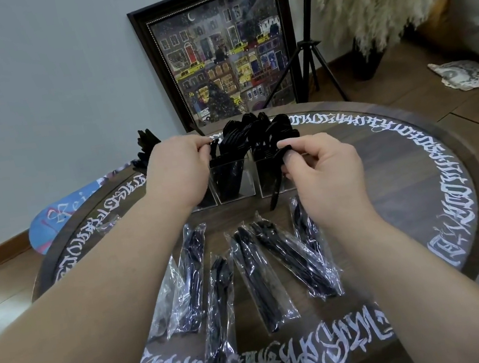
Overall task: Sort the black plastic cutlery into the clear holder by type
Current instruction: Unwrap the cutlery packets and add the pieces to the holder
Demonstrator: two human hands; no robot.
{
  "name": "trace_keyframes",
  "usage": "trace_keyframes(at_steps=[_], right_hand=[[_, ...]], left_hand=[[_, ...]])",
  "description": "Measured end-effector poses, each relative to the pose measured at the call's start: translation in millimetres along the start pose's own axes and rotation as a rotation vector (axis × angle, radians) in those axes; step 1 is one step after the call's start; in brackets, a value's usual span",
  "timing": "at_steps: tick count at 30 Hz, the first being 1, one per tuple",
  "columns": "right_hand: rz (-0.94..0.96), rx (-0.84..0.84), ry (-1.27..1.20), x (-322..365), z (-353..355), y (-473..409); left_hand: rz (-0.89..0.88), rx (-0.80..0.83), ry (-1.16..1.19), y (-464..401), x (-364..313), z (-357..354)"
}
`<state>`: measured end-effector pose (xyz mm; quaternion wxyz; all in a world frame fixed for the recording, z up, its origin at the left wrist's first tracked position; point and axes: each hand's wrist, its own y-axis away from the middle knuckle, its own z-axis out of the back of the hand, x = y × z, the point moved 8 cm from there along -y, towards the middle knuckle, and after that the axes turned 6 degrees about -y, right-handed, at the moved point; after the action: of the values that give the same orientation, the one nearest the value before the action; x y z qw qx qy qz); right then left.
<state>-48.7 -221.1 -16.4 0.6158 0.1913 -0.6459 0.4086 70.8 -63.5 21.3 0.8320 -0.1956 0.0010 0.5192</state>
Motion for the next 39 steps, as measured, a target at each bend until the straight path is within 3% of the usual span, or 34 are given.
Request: trace_keyframes(at_steps=[4,7,9,14,20,27,39], right_hand=[[0.045,-0.002,0.017,5.5,1.7,0.7],[0.026,-0.021,0.011,4.7,5.6,0.9],[0.03,-0.033,0.042,5.6,8.6,0.9],[0.042,-0.015,0.101,5.9,10.4,2.0],[0.044,0.049,0.082,8.1,10.7,3.4],[-0.03,-0.015,0.058,-0.4,31.2,-3.8],[-0.069,0.011,0.118,-7.6,46.9,-8.7]], left_hand=[[-0.038,0.106,-0.155,3.4,1.6,-14.9],[-0.046,-0.073,-0.015,12.5,0.4,2.3],[-0.16,-0.145,0.113,24.1,-16.6,12.8],[-0.36,0.03,0.328,50.1,-60.6,0.0],[-0.229,-0.174,0.38,40.4,-59.6,12.0],[-0.137,-0.399,0.523,-8.2,-53.6,62.4],[-0.125,-0.07,0.162,-7.7,-69.8,0.7]])
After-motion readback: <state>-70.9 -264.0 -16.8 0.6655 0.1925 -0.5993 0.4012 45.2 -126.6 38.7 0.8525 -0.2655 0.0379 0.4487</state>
